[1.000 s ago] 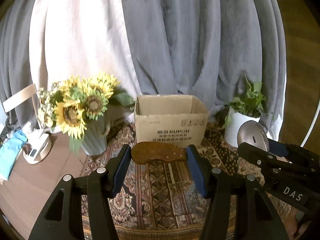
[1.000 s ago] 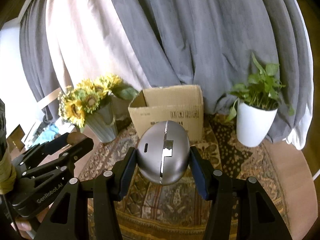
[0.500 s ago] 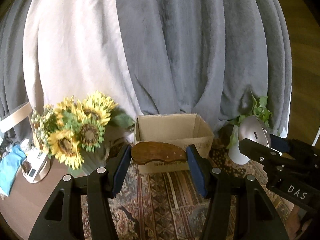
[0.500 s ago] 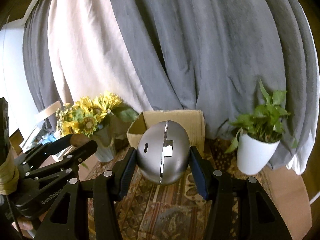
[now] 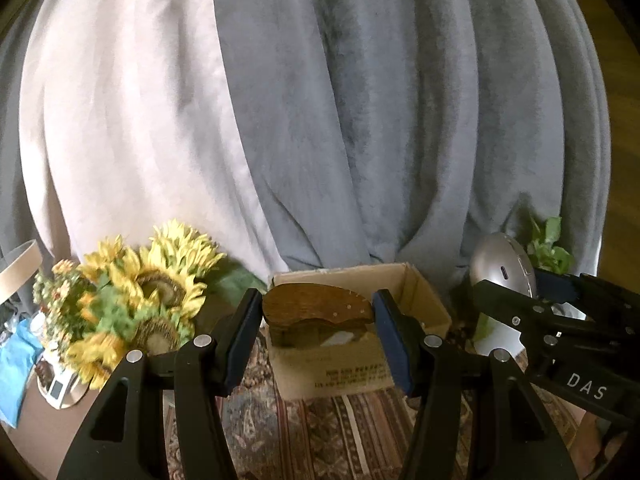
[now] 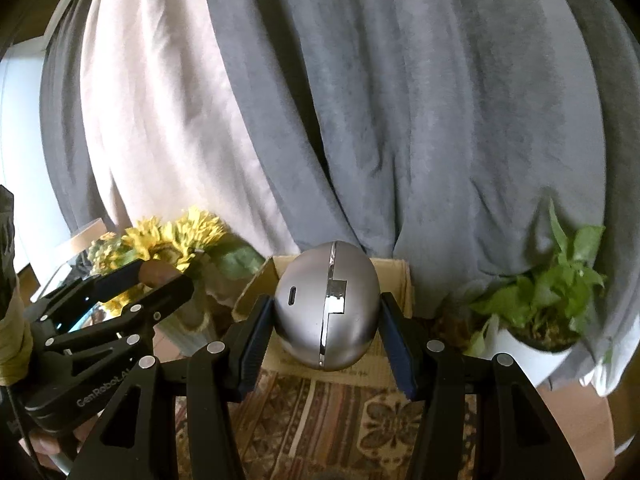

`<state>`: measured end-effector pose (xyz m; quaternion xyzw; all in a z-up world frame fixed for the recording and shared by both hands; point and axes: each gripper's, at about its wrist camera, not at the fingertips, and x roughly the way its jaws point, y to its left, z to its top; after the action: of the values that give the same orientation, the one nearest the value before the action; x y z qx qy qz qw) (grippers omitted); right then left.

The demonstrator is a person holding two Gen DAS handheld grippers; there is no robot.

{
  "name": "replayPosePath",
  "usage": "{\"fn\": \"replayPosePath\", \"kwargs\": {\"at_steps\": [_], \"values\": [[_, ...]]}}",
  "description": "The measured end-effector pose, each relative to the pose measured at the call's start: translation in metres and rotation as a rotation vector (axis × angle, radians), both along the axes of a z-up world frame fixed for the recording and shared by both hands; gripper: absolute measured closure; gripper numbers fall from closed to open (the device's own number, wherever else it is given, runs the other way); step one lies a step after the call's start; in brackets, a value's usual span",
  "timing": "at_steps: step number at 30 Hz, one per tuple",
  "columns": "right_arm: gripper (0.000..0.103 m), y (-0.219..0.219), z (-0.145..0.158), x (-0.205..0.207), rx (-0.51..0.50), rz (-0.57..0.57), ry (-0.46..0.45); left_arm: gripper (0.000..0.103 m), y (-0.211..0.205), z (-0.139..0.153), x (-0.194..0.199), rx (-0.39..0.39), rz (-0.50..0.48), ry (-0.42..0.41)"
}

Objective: Organize rigid objects
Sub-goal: 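Lift the silver object and wooden piece and carry them over the box, then open both tools to drop the silver object and wooden piece into the box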

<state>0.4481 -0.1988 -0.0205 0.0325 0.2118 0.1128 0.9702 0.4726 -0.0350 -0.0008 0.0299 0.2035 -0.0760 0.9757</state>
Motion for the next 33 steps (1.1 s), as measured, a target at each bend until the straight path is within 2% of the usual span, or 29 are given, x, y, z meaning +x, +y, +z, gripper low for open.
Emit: {"fn": "replayPosePath", "kwargs": {"at_steps": [13,23,28,33], "values": [[0.049,-0.002,-0.003,0.085,-0.005,0.021,0.045,0.047,-0.005,-0.007,0.081,0.007,0.000,0.061],[0.049,-0.006,-0.019,0.131,-0.001,0.040,0.116,0.047,-0.013,-0.025,0.133,0.013,-0.015,0.156],[0.049,-0.008,-0.032,0.153,0.005,0.046,0.177,0.047,-0.017,-0.038,0.161,0.010,-0.035,0.242],[0.049,-0.010,-0.048,0.177,0.012,0.051,0.271,0.047,-0.024,-0.058,0.185,0.029,-0.055,0.377]]}}
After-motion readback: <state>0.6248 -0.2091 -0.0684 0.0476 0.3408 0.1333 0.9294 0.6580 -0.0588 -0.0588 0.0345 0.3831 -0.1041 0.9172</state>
